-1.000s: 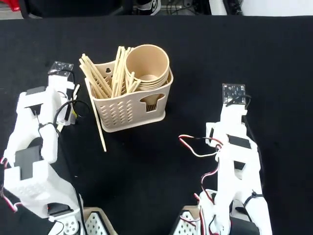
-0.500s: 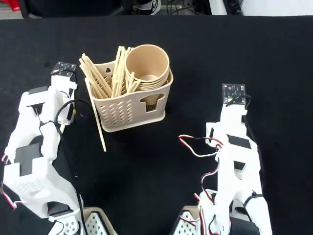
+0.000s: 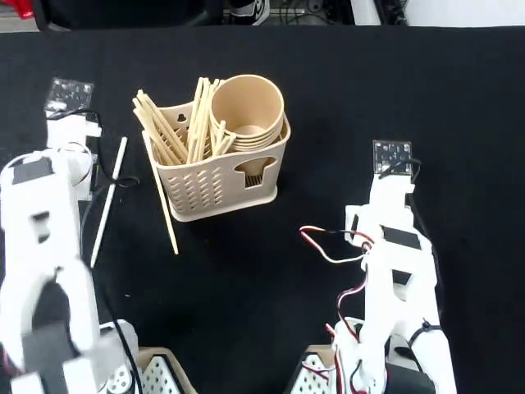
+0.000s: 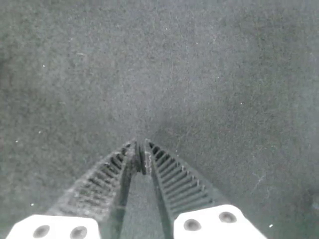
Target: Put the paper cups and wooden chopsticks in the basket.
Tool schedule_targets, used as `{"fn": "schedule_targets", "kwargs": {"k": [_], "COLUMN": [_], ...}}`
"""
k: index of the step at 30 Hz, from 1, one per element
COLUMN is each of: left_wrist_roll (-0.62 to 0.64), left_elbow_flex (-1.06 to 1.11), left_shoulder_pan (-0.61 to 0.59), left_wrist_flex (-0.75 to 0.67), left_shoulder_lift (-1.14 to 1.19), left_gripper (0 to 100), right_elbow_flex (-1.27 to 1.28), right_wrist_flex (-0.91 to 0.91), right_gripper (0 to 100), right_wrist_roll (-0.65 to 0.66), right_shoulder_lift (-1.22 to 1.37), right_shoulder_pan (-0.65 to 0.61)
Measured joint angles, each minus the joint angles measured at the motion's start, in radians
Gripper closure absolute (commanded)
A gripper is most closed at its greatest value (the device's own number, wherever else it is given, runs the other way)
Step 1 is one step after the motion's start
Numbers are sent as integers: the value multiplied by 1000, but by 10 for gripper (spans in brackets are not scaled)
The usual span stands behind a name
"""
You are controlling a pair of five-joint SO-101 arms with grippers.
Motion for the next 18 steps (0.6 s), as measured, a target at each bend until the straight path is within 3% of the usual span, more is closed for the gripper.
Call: {"fn": "schedule_targets", "kwargs": {"k": [8,14,18], "left_wrist_roll": [20,236,399], "left_elbow_flex": [130,143,213], "left_shoulder_pan": [15,15,18], "left_wrist_flex": [2,-9,-130], "left_shoulder_lift": [-413,-674,-939], "left_gripper": [971,971,971], "right_elbow_flex": [9,9,9], "right_wrist_flex": [0,0,0], "right_gripper": [977,977,977], "right_wrist_roll": [0,0,0], "right_shoulder_lift": [0,0,0], "right_shoulder_pan": [0,0,0]}}
